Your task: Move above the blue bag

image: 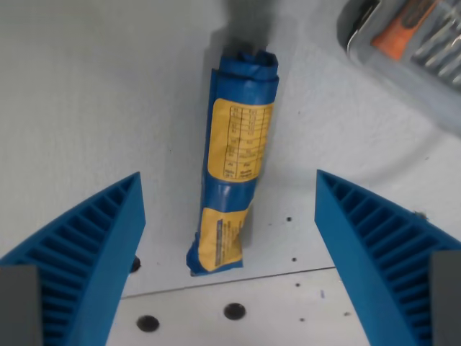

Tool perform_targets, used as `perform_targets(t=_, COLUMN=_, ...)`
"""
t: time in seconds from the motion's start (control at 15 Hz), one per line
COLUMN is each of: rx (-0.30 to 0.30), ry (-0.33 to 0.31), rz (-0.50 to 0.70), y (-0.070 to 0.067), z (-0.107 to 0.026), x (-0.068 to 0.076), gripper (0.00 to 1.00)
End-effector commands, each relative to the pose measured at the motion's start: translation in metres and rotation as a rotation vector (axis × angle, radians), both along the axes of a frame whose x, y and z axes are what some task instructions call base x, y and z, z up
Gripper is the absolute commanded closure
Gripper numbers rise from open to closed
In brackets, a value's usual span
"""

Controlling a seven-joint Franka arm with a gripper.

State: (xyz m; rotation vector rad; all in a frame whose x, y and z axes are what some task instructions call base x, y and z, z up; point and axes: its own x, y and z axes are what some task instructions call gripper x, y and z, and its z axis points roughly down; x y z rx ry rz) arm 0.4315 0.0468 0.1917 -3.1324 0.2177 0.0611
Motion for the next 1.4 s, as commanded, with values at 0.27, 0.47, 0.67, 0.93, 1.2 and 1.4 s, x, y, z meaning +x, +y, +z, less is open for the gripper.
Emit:
perform_targets(t=0.27, rx=0.012, ry=-0.089, rz=-0.198, y=0.007, z=-0.021, x=-0.011, gripper=0.00)
perform_targets(t=0.47, rx=0.016, ry=-0.088, rz=-0.221, y=0.008, z=-0.029, x=-0.015, gripper=0.00)
perform_targets(t=0.67, rx=0.019, ry=-0.088, rz=-0.237, y=0.009, z=-0.037, x=-0.020, gripper=0.00)
perform_targets(t=0.93, rx=0.023, ry=-0.090, rz=-0.245, y=0.010, z=-0.044, x=-0.024, gripper=0.00)
perform_targets(t=1.2, rx=0.025, ry=-0.089, rz=-0.239, y=0.011, z=-0.050, x=-0.027, gripper=0.00)
perform_targets(t=1.4, rx=0.026, ry=-0.088, rz=-0.233, y=0.011, z=-0.052, x=-0.029, gripper=0.00)
